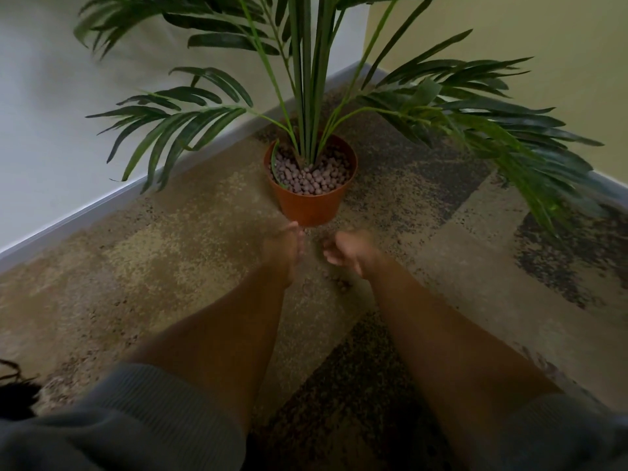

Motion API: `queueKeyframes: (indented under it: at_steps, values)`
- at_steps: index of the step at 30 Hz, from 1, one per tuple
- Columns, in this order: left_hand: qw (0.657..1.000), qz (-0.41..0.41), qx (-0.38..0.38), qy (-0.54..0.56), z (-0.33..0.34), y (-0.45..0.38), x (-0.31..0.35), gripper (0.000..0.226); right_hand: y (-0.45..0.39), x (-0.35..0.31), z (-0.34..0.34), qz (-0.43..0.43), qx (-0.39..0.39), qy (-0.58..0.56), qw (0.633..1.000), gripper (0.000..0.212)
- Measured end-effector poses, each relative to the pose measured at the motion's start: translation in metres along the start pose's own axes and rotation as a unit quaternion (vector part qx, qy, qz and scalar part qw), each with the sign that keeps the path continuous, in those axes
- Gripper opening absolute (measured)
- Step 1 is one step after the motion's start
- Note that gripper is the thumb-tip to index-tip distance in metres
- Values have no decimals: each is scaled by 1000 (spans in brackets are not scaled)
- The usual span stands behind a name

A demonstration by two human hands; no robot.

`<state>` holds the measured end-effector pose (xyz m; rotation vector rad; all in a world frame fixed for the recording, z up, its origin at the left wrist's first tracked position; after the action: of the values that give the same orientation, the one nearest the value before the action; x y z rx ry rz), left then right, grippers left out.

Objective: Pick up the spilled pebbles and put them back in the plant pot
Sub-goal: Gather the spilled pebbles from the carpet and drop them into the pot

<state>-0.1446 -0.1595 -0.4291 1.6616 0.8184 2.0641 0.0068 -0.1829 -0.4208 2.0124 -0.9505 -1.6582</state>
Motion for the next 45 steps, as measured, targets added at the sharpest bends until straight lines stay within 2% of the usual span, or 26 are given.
queueKeyframes:
  at_steps: [2, 4, 8, 10, 13, 19, 22, 25, 28, 36, 39, 41, 43, 44, 45]
  values:
    - [996, 22, 6, -91, -6, -9, -12, 23, -5, 8, -2, -45, 21, 198, 979, 20]
    - [980, 33, -24, -197, -5, -17, -23, 29, -5, 14, 0, -87, 28, 361, 928, 18]
    - [919, 42, -104, -377, 1, -17, -41, 46, -3, 28, 8, -105, 10, 501, 859, 27]
    - [883, 57, -120, -450, 3, -14, -49, 52, -6, 36, 11, -105, 8, 512, 852, 38]
    - [868, 47, -115, -480, 0, -15, -60, 54, -8, 42, 15, -114, 17, 525, 844, 43]
    - [824, 97, -92, -551, -4, -19, -58, 21, -8, 39, 12, -171, 33, 541, 823, 30]
    - [814, 115, -87, -563, -3, -18, -56, 10, -9, 39, 14, -173, 39, 547, 818, 30]
    - [812, 129, -88, -563, -2, -16, -56, 20, -7, 38, 16, -160, 26, 551, 819, 29]
    - [812, 135, -89, -561, -2, -18, -58, 20, -12, 40, 13, -145, 14, 548, 824, 33]
    - [798, 130, -89, -582, 0, -20, -58, 9, -11, 38, 23, -142, 32, 630, 763, 26]
    - [801, 111, -94, -580, 0, -18, -61, 16, -15, 42, 25, -117, 39, 622, 773, 23]
    - [818, 94, -93, -559, -2, -19, -62, 18, -19, 46, 23, -99, 40, 581, 807, 20]
    - [858, 51, -75, -505, -9, -23, -64, 21, -25, 54, 11, -32, 52, 442, 895, 12]
    - [877, 28, -67, -475, -12, -25, -64, 23, -26, 58, 4, 10, 59, 328, 943, 10]
    - [893, 4, -67, -445, -13, -26, -64, 24, -26, 61, 0, 50, 55, 210, 975, 13]
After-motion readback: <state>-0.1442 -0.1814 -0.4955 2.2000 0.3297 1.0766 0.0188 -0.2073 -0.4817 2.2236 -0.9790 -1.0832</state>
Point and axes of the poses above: each hand's wrist, its own y-axis away from the middle knuckle, its own z-axis out of the palm, x = y × z, the point moved 7 cm from there along -y, towards the middle knuckle, and after that the axes turned 8 degrees about y, right-handed, at the moved point
